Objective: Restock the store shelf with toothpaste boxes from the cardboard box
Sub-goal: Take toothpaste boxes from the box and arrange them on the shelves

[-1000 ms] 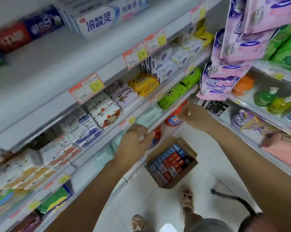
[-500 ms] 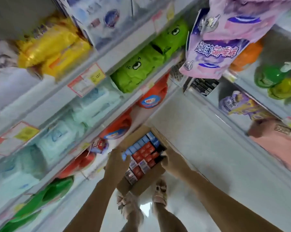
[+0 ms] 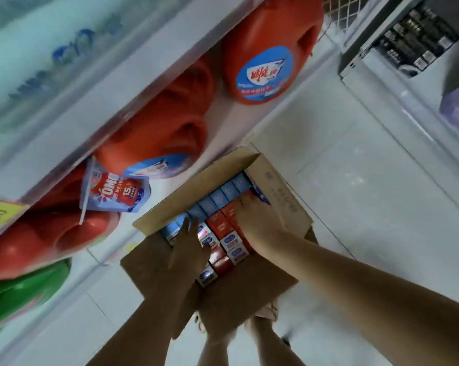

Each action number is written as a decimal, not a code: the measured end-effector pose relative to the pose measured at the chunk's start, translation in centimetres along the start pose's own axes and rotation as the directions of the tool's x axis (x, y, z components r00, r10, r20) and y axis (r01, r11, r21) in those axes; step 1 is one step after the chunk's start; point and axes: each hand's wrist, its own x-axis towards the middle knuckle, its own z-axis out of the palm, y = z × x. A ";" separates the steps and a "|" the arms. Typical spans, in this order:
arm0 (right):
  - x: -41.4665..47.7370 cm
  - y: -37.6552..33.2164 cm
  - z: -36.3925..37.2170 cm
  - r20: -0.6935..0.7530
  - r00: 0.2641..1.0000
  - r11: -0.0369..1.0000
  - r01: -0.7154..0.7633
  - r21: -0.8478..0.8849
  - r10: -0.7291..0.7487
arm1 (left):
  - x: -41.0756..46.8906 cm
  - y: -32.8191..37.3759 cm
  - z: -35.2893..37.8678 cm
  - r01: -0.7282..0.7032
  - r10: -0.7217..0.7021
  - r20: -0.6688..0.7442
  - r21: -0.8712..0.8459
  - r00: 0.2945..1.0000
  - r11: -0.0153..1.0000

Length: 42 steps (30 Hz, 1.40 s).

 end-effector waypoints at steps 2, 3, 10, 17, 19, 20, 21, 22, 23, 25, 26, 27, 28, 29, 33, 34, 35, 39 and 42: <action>1.1 0.5 2.3 0.008 0.994 0.994 -0.110 0.022 0.110 | 0.6 -0.4 0.9 0.020 -0.021 0.028 0.032 0.999 0.999; 1.4 1.3 3.3 0.006 0.988 0.987 -0.154 0.035 0.154 | 0.9 -0.6 1.3 0.028 -0.030 0.045 0.042 0.999 0.999; 1.5 6.2 6.9 -0.117 0.957 0.960 -0.249 0.131 0.264 | 1.8 -0.6 3.2 0.081 -0.081 0.014 -0.063 0.997 0.995; 2.4 7.2 8.0 -0.153 0.982 0.994 -0.109 0.020 0.111 | 1.7 -0.5 3.7 0.081 -0.084 -0.025 -0.111 0.996 0.991; 3.0 7.3 8.1 -0.121 0.990 0.990 -0.090 -0.106 0.077 | 1.7 -0.6 3.7 0.086 -0.089 -0.012 -0.128 0.996 0.988; 3.1 7.4 8.3 -0.122 0.991 0.984 -0.079 -0.159 0.060 | 1.7 -0.6 3.6 0.091 -0.093 -0.003 -0.145 0.996 0.985; 3.3 7.6 8.5 -0.122 0.991 0.975 -0.080 -0.205 0.056 | 1.7 -0.7 3.4 0.094 -0.095 0.005 -0.163 0.995 0.982; 3.5 7.7 8.6 -0.127 0.990 0.965 -0.085 -0.249 0.055 | 1.6 -0.9 3.1 0.093 -0.092 0.013 -0.174 0.996 0.980; 3.8 7.7 8.4 -0.111 0.992 0.960 -0.090 -0.267 0.062 | 1.6 -1.1 2.9 0.088 -0.085 0.024 -0.177 0.996 0.980; 4.2 6.9 8.3 -0.035 0.994 0.959 -0.106 -0.264 0.101 | 1.6 -1.5 2.5 0.079 -0.071 0.056 -0.159 0.996 0.984; 4.5 6.7 8.2 0.001 0.993 0.954 -0.110 -0.279 0.115 | 1.6 -1.8 2.4 0.074 -0.065 0.066 -0.155 0.996 0.985; 4.8 6.7 8.2 0.014 0.993 0.944 -0.107 -0.311 0.117 | 1.7 -2.0 2.3 0.070 -0.060 0.070 -0.161 0.996 0.984; 5.0 6.7 8.0 0.022 0.991 0.935 -0.117 -0.335 0.132 | 1.7 -2.2 2.2 0.066 -0.055 0.069 -0.170 0.996 0.983; 5.0 6.7 7.7 0.041 0.989 0.925 -0.118 -0.360 0.142 | 1.7 -2.3 2.2 0.058 -0.048 0.065 -0.174 0.997 0.983; 4.7 8.1 7.8 0.033 0.999 0.893 -0.015 -0.450 0.033 | 1.5 -2.6 2.2 0.042 -0.038 0.028 -0.166 0.999 0.985; 4.8 8.2 7.9 0.064 0.997 0.879 -0.006 -0.477 0.041 | 1.4 -2.5 2.3 0.039 -0.036 0.022 -0.176 0.999 0.984; 4.9 8.1 7.9 0.079 0.996 0.867 0.009 -0.499 0.035 | 1.3 -2.3 2.3 0.044 -0.041 0.017 -0.191 0.999 0.981; 5.1 7.5 6.5 0.030 0.998 0.899 0.070 -0.433 -0.063 | 0.2 -1.0 1.9 0.139 -0.132 0.047 -0.465 0.990 0.875; 3.8 6.5 3.7 0.074 0.997 0.913 0.034 -0.406 -0.005 | -1.4 0.9 0.9 0.239 -0.190 0.147 -0.671 0.971 0.702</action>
